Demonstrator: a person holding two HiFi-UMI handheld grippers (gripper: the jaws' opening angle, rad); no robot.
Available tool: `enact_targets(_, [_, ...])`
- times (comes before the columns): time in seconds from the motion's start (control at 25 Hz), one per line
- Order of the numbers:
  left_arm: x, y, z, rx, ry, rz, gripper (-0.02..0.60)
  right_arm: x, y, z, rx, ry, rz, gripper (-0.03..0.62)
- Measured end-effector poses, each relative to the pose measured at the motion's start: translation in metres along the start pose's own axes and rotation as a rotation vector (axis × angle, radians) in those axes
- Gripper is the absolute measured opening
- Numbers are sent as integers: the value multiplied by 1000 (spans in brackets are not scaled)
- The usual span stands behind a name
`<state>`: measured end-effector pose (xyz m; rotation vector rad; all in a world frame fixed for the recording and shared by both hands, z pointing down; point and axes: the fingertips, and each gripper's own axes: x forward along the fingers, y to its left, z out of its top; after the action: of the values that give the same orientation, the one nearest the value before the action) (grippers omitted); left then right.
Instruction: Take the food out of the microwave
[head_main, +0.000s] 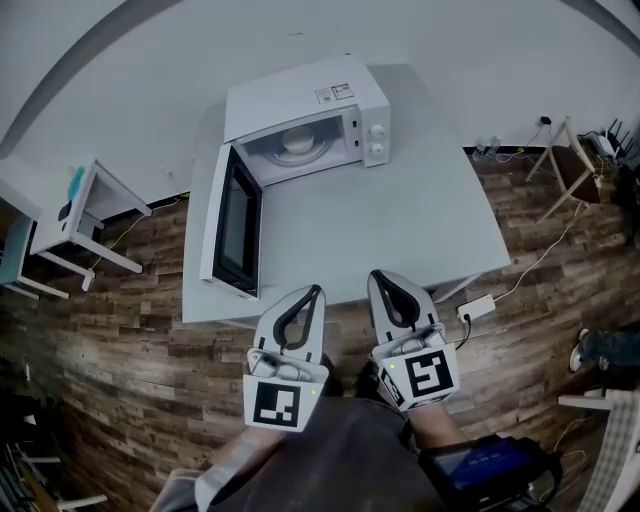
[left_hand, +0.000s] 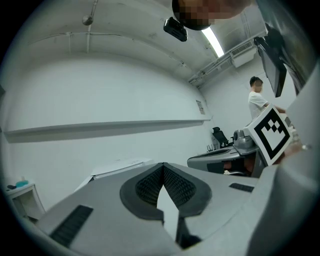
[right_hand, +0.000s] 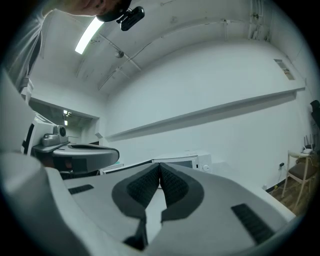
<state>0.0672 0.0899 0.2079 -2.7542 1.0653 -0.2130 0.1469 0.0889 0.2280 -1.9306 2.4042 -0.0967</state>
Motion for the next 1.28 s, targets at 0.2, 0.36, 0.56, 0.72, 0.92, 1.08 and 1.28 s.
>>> enact_targets(0.2, [22,13,-10,-29,0,23,6,27,-10,-8,-10,31,34,8])
enact_targets(0.36, [45,34,-28,-86,5,50,6,59,-15,-21,-32,70,59,8])
enact_targets(0.56, [92,80,-37,-115,-10,78,6,116,-24,-24,-60,105,96,8])
enact_targets(0.72, [137,121,-40,-160,-37,103,6,171,-41,-24,-78,122,113,8])
enact_targets(0.92, [177,171,-63,-166,-24,137,6,240,-53,-30,-116,127,122,8])
enact_targets(1.08, [191,199,-73,-191,-22,158,6,284,-51,-32,-149,141,148,8])
enact_targets(1.28, [206,214,-79,-220,-9,154,6,315,-56,-29,-166,159,154,8])
